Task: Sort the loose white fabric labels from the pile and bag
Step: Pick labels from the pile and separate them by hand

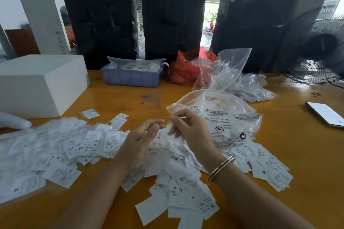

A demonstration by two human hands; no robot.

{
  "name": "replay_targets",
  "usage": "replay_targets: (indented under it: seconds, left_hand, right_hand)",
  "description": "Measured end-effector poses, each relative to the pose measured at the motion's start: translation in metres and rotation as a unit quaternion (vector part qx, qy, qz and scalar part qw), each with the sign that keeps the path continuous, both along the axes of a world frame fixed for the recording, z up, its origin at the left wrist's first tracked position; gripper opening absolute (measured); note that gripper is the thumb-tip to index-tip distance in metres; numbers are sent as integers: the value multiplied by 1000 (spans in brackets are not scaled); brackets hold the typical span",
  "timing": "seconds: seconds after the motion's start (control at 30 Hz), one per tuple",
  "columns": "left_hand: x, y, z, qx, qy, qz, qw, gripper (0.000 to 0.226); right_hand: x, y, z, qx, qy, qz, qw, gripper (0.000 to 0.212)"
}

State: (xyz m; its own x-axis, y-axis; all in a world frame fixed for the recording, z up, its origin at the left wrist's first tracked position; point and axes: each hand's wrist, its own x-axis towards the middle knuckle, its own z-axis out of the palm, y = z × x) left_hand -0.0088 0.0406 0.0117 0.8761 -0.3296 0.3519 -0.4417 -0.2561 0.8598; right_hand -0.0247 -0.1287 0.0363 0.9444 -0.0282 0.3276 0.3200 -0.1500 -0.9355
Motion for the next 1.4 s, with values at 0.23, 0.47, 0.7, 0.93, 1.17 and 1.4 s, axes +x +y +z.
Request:
replay_targets:
  seconds: [0.23, 0.47, 0.7, 0.93, 1.17, 1.4]
  left_hand:
    - [-3, -9, 1, -1, 39, 31, 999, 11]
    - [6, -5, -4, -136, 112, 133, 975, 7]
    - [13, -2, -9, -184, 141, 156, 960, 24]
    - [15, -3, -12, -187, 148, 192, 952, 14]
    - [12, -3, -9, -202, 146, 207, 946, 10]
    - [12, -3, -7, -234, 168, 203, 936, 11]
  right_hand:
    - [1, 8, -14, -33, 2, -29, 999, 10]
    - [6, -13, -18, -125, -19, -123, 984, 15]
    - [11, -3, -32, -458, 8, -88, 885, 42]
    - [15, 6, -31, -515, 7, -90, 852, 40]
    - [17, 20, -34, -531, -41, -52, 845, 32]
    - [12, 17, -32, -493, -104, -112, 857, 31]
